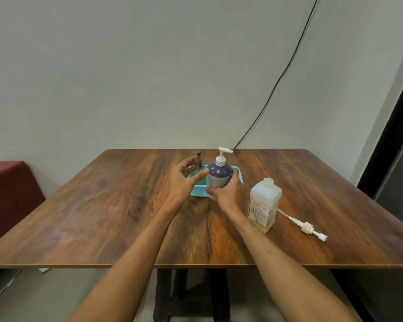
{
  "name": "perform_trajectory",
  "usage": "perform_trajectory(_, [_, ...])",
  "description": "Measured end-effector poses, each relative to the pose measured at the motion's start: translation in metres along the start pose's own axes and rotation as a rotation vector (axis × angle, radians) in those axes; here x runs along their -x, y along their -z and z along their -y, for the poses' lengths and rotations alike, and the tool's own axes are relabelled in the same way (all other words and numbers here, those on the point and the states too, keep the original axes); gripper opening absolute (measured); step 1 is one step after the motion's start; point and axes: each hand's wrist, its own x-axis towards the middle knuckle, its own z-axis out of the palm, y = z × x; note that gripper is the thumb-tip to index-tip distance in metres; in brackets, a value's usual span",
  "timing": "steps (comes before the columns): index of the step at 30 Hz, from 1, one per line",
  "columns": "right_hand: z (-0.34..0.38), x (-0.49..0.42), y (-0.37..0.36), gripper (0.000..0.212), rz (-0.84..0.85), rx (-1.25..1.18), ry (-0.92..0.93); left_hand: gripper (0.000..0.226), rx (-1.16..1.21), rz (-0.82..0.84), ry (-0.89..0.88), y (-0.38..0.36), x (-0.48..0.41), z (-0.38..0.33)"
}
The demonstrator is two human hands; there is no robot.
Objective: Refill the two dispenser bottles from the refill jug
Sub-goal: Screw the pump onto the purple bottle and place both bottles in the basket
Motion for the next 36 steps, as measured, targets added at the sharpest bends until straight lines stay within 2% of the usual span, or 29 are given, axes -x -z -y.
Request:
perform_trajectory(10, [-0.012,-0.070,-0.031,0.079,-0.095,0.047,-0.074,0.040,-0.010,0.029,0.088,-0.001,-0.032,0.044])
perform_trajectory(23, [-0.042,-0.088,-0.044,0.074,-0.059,0.232,-0.145,0.038,-0.052,0.069,0.138,-0.006,-0.044,0.080])
perform_trajectory(28, [-0.044,-0.088,-0.039,0.066,-0.043,0.280,-0.140,0.039,-0.053,0.082,0.133,-0.009,-0.044,0.082])
perform_trajectory(36, [-0.040,-0.090,-0.034,0.078,0.018,0.290,-0.180,0.039,-0.040,0.088,0.140,-0.012,-0.041,0.078])
